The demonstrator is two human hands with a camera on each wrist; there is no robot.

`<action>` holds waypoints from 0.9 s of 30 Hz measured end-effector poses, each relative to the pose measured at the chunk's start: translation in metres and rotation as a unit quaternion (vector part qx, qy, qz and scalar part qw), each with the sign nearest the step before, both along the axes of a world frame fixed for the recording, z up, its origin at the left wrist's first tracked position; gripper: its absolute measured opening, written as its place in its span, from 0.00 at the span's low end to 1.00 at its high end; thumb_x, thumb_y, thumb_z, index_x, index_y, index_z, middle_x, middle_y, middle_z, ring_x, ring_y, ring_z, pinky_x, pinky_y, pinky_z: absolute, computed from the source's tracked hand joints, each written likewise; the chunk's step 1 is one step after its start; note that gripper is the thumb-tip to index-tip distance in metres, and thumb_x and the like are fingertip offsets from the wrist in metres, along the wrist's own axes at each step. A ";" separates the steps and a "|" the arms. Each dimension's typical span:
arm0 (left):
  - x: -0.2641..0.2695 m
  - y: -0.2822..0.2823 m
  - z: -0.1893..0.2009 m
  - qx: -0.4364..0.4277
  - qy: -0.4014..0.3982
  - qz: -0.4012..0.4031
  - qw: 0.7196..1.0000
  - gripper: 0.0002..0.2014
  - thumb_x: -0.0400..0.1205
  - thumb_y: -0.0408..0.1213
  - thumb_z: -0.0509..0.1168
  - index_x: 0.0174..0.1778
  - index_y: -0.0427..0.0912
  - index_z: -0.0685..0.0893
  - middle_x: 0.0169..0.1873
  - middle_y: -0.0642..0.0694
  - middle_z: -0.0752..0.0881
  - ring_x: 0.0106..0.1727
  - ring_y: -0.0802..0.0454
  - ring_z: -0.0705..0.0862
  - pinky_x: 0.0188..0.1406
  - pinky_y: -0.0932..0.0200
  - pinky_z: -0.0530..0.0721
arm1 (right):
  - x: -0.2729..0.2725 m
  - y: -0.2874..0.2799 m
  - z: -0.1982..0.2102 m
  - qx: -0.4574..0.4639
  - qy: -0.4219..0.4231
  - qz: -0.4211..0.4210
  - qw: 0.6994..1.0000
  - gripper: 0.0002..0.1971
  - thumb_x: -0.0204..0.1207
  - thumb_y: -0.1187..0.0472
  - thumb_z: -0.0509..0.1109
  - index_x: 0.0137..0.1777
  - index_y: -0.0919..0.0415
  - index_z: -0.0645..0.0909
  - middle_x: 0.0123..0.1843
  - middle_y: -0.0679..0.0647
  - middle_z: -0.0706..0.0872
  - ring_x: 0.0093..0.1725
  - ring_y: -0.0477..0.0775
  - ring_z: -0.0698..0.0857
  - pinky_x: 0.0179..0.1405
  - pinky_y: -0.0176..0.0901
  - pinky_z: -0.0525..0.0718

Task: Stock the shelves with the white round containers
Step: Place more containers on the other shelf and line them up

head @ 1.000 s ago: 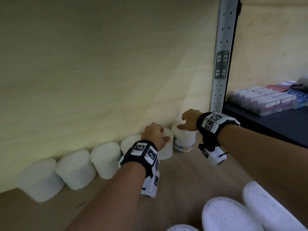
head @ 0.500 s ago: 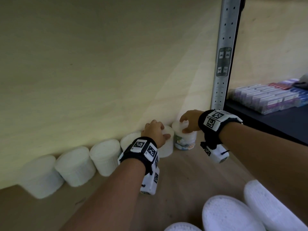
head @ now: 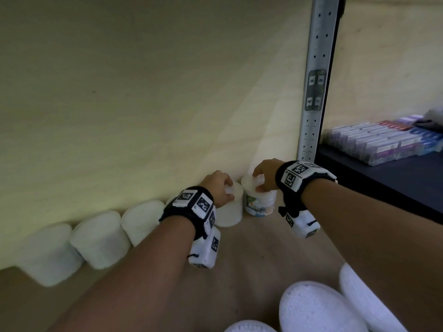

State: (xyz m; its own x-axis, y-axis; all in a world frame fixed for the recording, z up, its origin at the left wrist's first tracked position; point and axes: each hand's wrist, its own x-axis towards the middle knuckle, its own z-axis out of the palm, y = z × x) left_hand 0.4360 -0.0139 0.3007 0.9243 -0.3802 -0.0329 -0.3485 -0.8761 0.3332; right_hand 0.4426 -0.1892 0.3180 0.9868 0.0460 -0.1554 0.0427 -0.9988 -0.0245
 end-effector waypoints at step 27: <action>-0.001 0.003 0.009 0.055 0.014 -0.018 0.998 0.24 0.82 0.36 0.64 0.76 0.43 0.71 0.76 0.42 0.70 0.75 0.44 0.73 0.70 0.54 0.73 | 0.000 -0.005 0.000 -0.017 -0.003 0.031 0.999 0.31 0.77 0.46 0.70 0.77 0.58 0.71 0.76 0.57 0.73 0.74 0.60 0.75 0.71 0.50 0.74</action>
